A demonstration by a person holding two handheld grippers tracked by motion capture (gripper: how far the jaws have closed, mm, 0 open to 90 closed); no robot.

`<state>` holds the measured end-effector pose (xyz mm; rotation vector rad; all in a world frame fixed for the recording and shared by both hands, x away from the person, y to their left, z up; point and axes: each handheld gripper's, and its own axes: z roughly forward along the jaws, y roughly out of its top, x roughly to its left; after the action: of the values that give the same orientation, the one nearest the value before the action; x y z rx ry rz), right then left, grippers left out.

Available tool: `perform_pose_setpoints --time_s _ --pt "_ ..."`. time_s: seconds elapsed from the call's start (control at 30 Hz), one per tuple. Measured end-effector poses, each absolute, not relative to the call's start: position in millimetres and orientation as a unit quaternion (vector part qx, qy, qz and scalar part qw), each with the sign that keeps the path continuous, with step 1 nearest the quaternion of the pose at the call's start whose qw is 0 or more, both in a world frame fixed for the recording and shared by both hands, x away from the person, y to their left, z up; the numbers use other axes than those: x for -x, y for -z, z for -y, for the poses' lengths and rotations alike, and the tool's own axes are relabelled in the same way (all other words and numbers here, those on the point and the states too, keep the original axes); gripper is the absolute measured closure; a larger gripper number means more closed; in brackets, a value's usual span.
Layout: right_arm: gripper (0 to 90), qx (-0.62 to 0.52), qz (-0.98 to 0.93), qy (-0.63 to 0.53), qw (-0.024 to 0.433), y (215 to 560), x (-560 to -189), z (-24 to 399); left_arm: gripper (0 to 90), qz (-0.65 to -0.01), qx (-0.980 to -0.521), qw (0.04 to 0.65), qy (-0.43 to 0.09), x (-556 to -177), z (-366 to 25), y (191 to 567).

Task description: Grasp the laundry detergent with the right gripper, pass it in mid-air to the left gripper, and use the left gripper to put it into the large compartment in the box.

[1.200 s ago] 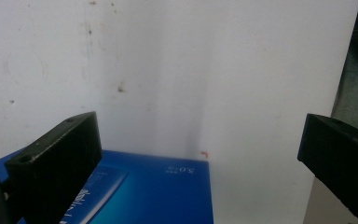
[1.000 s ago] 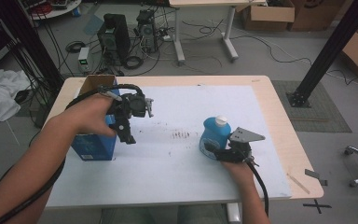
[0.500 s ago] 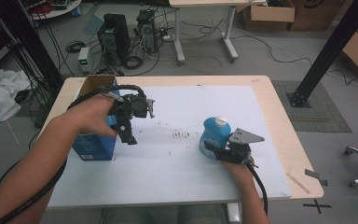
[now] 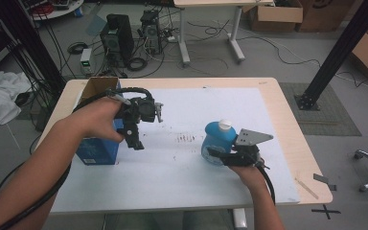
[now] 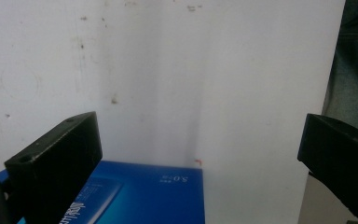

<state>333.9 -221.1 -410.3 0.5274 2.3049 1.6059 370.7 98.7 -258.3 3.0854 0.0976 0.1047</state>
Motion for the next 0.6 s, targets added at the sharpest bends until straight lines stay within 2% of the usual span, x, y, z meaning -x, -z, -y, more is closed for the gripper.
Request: perform_pose_setpoints --time_s 0.23,0.6 --pt "44.6 -0.114 -0.814 -0.559 0.109 390.6 -329.5 196.4 0.1 -0.012 -0.999 0.033 -0.024 -364.0 -84.9 254.5" --pt "44.7 -0.054 -0.832 -0.548 0.064 392.1 -329.8 149.1 0.1 0.002 -0.999 0.031 -0.023 -353.6 -72.9 253.8"
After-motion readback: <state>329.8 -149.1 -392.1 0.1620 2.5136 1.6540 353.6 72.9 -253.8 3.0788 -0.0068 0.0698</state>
